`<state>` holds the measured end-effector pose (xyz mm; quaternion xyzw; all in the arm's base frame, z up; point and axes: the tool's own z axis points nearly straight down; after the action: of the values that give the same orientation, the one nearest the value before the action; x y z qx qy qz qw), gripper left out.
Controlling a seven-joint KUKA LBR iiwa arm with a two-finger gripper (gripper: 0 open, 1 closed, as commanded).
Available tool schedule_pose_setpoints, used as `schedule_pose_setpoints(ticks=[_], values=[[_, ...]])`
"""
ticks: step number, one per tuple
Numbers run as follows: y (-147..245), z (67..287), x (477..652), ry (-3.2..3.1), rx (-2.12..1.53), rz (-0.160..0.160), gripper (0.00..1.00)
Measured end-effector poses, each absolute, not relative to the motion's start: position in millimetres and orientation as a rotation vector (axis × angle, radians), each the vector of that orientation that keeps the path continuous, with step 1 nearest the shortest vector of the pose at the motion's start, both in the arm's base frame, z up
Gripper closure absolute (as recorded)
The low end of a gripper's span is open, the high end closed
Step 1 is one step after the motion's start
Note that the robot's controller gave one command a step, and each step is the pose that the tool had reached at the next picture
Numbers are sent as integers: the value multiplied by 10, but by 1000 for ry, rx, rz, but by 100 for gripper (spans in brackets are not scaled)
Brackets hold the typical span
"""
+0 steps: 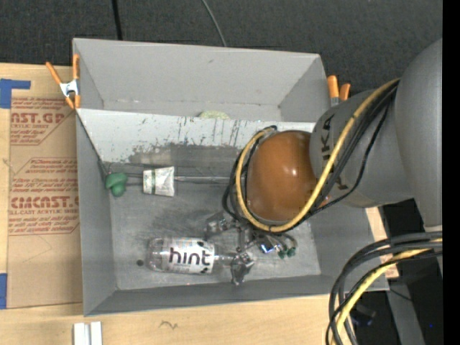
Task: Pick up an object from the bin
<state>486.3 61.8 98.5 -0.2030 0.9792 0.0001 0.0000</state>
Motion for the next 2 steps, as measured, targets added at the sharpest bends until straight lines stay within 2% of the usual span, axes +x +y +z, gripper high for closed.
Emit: schedule_pose_setpoints(ticks=[1, 2], values=[[886, 973, 4929, 3038, -802, 2, 0], [1180, 853, 4995, 3016, -876, 1, 0]])
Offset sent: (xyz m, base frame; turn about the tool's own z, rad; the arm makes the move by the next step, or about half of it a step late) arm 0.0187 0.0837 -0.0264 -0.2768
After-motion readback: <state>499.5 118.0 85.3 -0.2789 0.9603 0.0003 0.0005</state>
